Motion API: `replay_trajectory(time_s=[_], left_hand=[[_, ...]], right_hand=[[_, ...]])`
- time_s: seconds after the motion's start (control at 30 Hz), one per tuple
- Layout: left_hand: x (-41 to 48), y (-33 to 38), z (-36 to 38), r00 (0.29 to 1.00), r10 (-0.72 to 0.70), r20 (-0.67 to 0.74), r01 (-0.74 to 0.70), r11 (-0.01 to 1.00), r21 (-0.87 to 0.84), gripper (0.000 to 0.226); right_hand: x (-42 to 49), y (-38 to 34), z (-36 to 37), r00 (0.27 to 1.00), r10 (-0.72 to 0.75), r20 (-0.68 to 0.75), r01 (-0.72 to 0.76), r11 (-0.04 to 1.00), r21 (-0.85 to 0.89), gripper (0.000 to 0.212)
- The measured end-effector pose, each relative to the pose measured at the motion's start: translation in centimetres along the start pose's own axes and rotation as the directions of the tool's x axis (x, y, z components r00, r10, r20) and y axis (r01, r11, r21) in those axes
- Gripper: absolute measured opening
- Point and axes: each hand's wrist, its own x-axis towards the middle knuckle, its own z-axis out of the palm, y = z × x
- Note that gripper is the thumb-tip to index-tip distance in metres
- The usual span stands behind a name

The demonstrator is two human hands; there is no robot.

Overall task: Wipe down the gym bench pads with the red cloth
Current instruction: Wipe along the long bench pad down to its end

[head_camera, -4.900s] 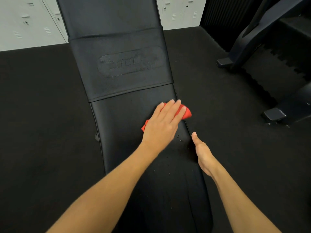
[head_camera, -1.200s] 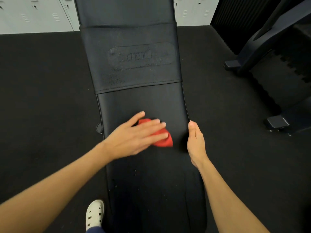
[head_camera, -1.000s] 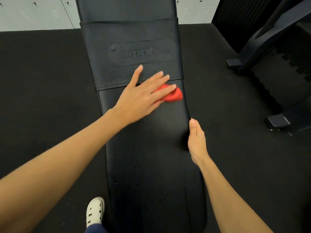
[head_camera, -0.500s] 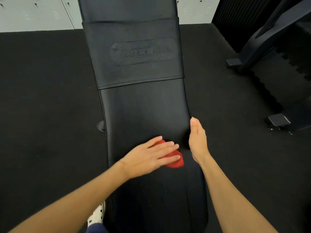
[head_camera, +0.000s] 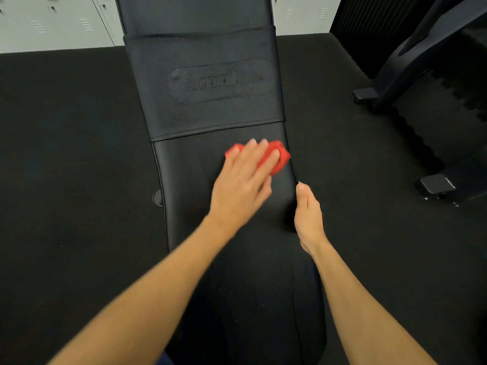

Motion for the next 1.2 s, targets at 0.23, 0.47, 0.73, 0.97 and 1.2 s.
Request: replay_trajectory(time_s=[0.23,0.47,0.73,0.97,1.2], left_hand=[[-11.3,3.0,0.6,0.864,0.283,0.416,-0.278,0.958,-0.073,0.082],[-2.4,-2.9,-1.7,0.907,0.366,0.207,-0.36,0.931,-0.066,0.051],[0.0,-3.1,-1.5,1.0,-0.006,-0.01,0.005,0.998,-0.059,0.043],[-9.4,4.0,-0.3,0.977,-0.092,0.193,0.157,0.922,-0.355,0.059],[-10.3,10.2,-4.0,0.686,-0.523,0.506,0.691,0.252,-0.677,0.039]], right_hand=[[0.1,-0.1,-0.1,1.0,-0.007,0.023,0.007,1.0,0.015,0.042],[0.1,-0.4,-0.4,0.997,0.052,0.05,-0.055,0.996,0.065,0.033],[-2.9,-0.9,-0.9,0.986,0.074,-0.149,-0.069,0.997,0.037,0.024],[-8.5,-1.5,-0.2,0.958,0.03,-0.285,0.003,0.993,0.118,0.027],[-13.3,-0.9,1.2,0.945,0.326,-0.026,-0.274,0.833,0.48,0.028]])
